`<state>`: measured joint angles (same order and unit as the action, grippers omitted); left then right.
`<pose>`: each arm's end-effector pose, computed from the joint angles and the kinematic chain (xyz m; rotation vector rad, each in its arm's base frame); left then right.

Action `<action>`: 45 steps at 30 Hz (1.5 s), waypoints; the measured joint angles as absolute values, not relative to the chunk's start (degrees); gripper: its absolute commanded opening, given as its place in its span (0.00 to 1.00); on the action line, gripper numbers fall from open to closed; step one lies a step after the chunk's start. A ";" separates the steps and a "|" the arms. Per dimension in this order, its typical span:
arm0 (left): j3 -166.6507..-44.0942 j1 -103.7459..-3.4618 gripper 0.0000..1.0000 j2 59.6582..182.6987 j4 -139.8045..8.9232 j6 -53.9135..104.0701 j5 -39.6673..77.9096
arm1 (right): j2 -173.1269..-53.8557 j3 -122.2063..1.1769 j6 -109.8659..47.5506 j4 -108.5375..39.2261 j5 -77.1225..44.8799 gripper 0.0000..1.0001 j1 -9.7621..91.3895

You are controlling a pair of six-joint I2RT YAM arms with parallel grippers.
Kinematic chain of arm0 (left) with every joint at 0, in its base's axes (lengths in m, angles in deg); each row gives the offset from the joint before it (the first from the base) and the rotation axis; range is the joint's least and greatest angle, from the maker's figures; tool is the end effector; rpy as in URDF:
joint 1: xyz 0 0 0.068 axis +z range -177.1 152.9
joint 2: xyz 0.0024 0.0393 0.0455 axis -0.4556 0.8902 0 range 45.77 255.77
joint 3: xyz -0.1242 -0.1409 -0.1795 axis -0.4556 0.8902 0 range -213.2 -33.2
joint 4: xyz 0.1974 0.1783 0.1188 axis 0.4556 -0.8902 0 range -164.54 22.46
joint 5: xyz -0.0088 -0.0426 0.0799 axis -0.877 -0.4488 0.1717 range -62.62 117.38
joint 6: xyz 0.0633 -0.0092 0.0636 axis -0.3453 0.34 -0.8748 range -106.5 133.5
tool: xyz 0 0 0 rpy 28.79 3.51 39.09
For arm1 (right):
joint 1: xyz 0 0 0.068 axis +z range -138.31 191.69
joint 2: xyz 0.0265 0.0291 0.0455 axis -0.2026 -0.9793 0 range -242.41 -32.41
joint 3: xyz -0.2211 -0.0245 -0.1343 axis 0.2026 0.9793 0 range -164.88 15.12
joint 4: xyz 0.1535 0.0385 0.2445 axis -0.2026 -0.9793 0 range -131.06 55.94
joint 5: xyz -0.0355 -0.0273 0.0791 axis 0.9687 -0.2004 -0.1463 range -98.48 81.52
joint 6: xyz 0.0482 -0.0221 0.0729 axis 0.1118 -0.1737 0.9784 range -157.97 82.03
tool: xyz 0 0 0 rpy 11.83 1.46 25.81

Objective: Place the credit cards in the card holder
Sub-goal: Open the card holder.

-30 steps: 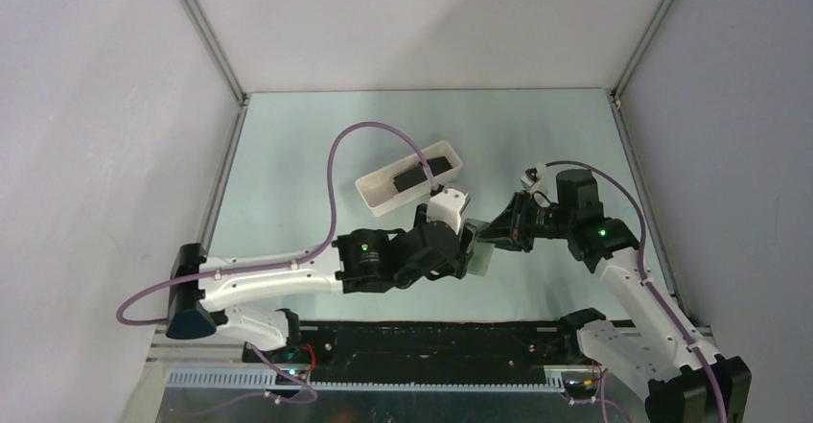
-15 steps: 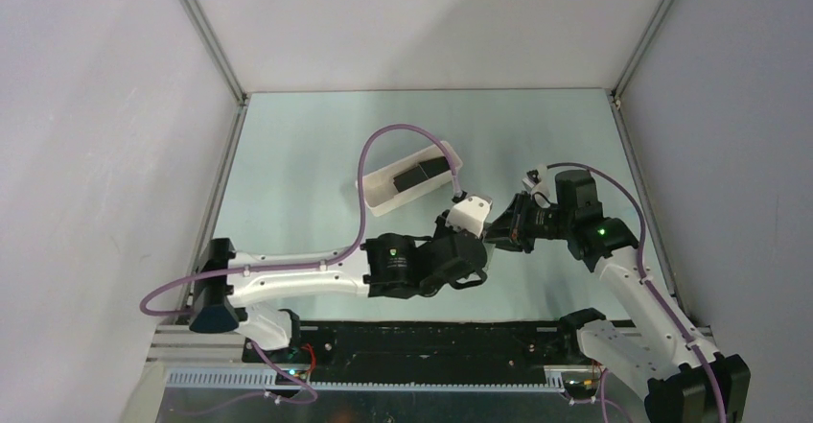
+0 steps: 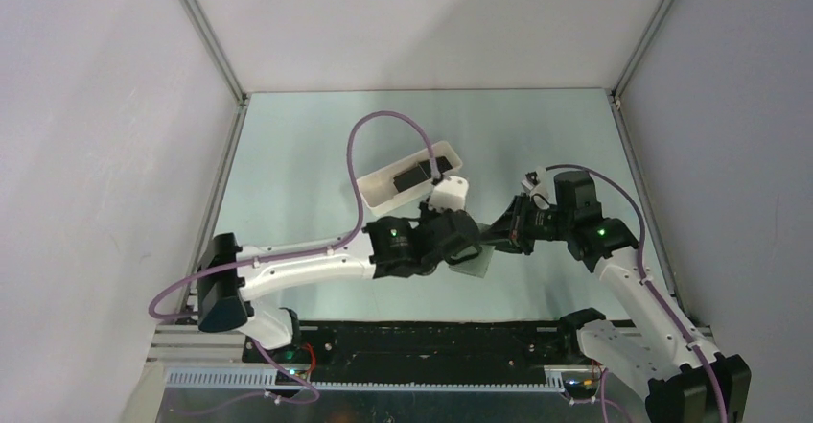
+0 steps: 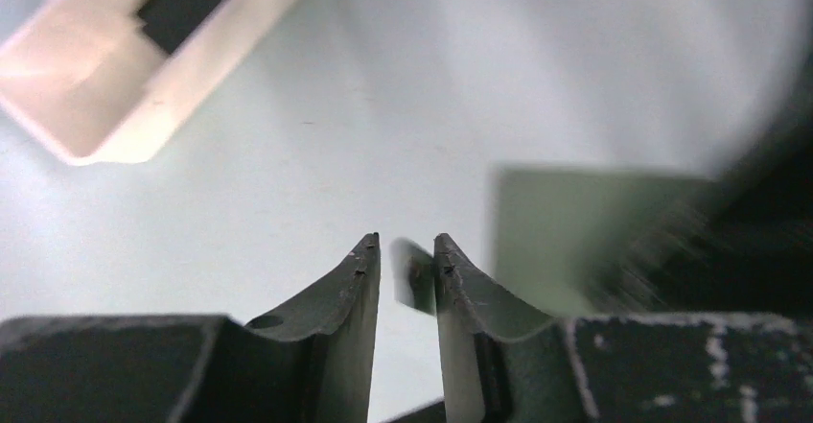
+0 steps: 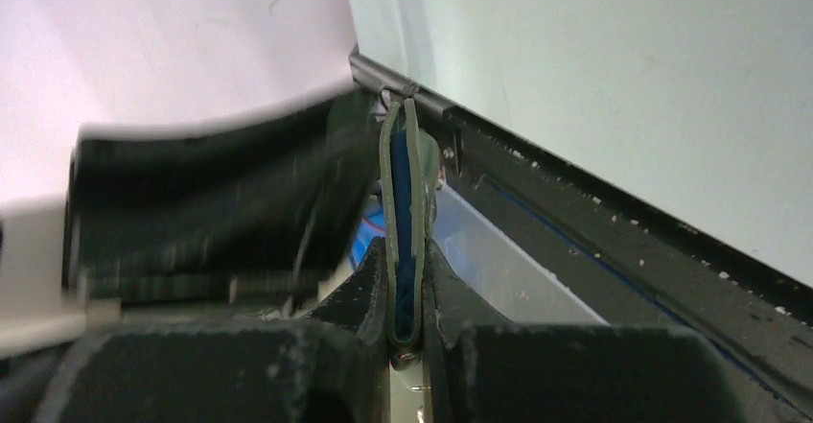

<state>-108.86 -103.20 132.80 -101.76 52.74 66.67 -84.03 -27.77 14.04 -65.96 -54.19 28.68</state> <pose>0.1422 -0.3621 0.2706 0.3829 2.1415 -0.3316 0.2182 0.1269 0.2425 0.2847 2.4797 1.4892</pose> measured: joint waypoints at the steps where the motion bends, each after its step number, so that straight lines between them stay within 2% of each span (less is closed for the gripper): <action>1: -108.29 -101.34 0.32 132.80 -103.01 53.20 67.17 | -83.83 -27.77 14.04 -66.24 -55.31 0.00 28.86; 6: -104.82 -94.70 0.38 132.71 -106.46 55.80 67.57 | -83.59 -27.77 13.71 -66.92 -58.28 0.00 29.10; 12: -99.38 -90.96 0.60 128.34 -106.53 57.81 60.73 | -82.74 -27.77 10.95 -66.11 -61.19 0.00 28.75; 16: -89.61 -86.76 0.74 116.58 -98.11 59.85 49.95 | -81.86 -27.77 8.64 -64.30 -63.57 0.00 27.54; 20: -79.66 -81.43 0.83 101.85 -90.37 63.15 40.97 | -81.88 -27.91 7.04 -62.55 -65.60 0.00 25.64; 23: -75.03 -79.31 0.85 94.07 -84.28 65.35 35.28 | -82.43 -28.04 6.50 -62.22 -66.24 0.00 24.62; 27: -74.61 -79.00 0.88 93.28 -79.69 66.23 29.40 | -83.54 -28.08 6.41 -62.11 -66.13 0.00 24.68; 33: -80.03 -81.91 0.90 102.17 -79.31 65.33 26.87 | -83.63 -28.08 6.43 -62.62 -64.84 0.00 25.93; 38: -90.30 -86.78 0.89 111.51 -82.31 61.90 28.73 | -83.63 -28.08 6.50 -63.08 -63.99 0.00 26.36; 42: -94.68 -88.99 0.85 115.94 -84.69 59.87 30.34 | -83.63 -28.08 6.50 -63.43 -63.46 0.00 26.45; 45: -96.16 -89.80 0.77 118.15 -87.66 58.69 31.96 | -83.63 -28.08 6.52 -63.53 -63.18 0.00 26.45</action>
